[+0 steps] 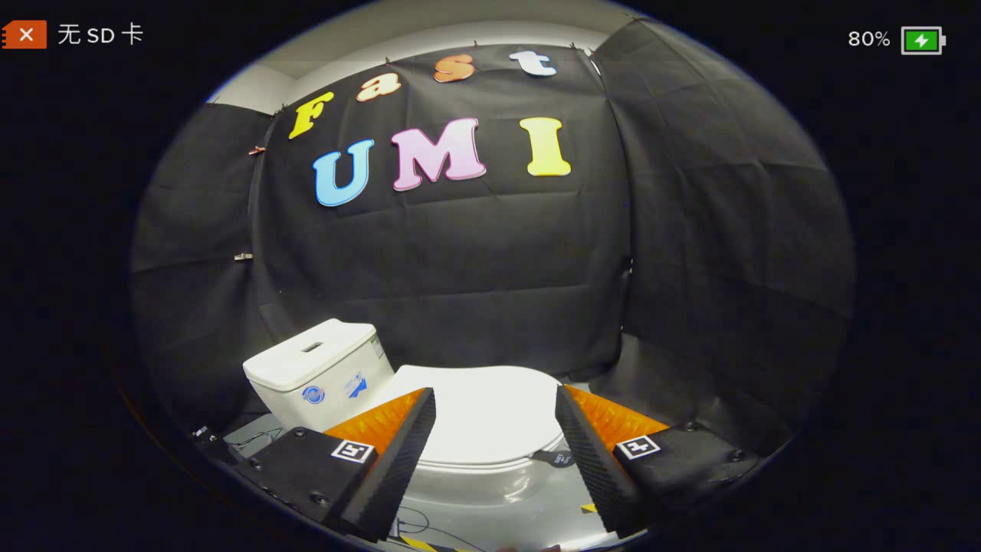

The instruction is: Open the toilet lid.

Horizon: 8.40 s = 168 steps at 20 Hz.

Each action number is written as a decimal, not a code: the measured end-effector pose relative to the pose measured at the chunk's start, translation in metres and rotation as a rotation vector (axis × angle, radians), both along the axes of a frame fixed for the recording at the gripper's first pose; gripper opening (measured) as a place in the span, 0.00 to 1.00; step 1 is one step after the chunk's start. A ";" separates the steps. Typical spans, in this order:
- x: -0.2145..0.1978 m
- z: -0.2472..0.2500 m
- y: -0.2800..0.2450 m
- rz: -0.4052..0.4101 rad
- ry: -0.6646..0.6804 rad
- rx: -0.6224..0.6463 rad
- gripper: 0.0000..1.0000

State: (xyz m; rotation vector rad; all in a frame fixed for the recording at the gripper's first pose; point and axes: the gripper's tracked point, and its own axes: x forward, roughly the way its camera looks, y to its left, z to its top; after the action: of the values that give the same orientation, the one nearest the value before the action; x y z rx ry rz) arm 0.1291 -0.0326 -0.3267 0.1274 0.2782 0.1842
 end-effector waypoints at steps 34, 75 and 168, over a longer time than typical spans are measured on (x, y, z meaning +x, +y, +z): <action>0.084 -0.218 -0.064 -0.057 0.627 0.676 0.97; 0.100 0.021 0.045 -0.078 0.230 0.088 0.10; -0.054 0.266 0.153 -0.011 -0.263 -0.089 0.99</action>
State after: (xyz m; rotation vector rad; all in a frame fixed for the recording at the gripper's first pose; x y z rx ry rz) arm 0.0756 0.1202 -0.0608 0.0161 0.0232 0.1753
